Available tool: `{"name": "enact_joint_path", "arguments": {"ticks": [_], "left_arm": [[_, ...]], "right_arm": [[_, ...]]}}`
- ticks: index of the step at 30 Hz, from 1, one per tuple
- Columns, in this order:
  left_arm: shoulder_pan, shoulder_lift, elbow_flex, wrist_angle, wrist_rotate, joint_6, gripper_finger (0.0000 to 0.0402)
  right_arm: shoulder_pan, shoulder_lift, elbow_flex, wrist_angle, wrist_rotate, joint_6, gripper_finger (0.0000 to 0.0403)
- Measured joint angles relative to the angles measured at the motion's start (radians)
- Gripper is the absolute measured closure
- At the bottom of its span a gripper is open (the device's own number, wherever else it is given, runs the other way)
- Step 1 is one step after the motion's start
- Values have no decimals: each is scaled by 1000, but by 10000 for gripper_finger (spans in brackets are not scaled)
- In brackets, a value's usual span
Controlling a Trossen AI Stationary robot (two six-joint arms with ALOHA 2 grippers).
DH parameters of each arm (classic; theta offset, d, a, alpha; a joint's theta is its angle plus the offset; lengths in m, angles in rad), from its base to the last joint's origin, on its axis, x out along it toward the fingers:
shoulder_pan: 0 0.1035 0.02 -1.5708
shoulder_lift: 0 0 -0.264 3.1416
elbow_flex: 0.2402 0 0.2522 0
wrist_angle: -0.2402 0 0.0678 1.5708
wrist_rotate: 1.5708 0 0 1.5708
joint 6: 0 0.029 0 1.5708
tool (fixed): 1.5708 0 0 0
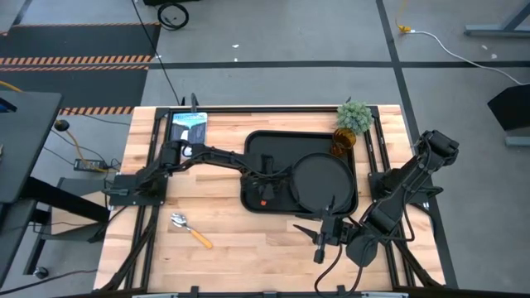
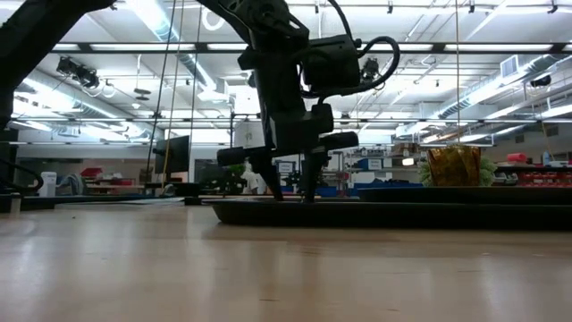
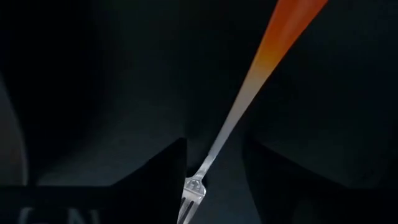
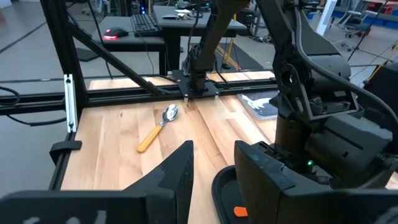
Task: Pick and place plate/cup/fork/spoon on tray
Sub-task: Put the orange fork on the black tray to the left of the black plate
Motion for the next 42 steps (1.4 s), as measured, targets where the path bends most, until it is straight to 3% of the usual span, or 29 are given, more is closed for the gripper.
{"name": "enact_joint_path", "arguments": {"ticks": [22, 35, 42], "left_arm": [[3, 5, -2, -6, -8, -106, 334], [3, 5, 11, -31, -10, -157, 360], [3, 5, 11, -5, -14, -67, 363]], "right_arm": [[-8, 0, 0, -14, -1, -16, 280], [-8, 0, 0, -12, -1, -16, 280], [-8, 0, 0, -12, -1, -16, 280]]}}
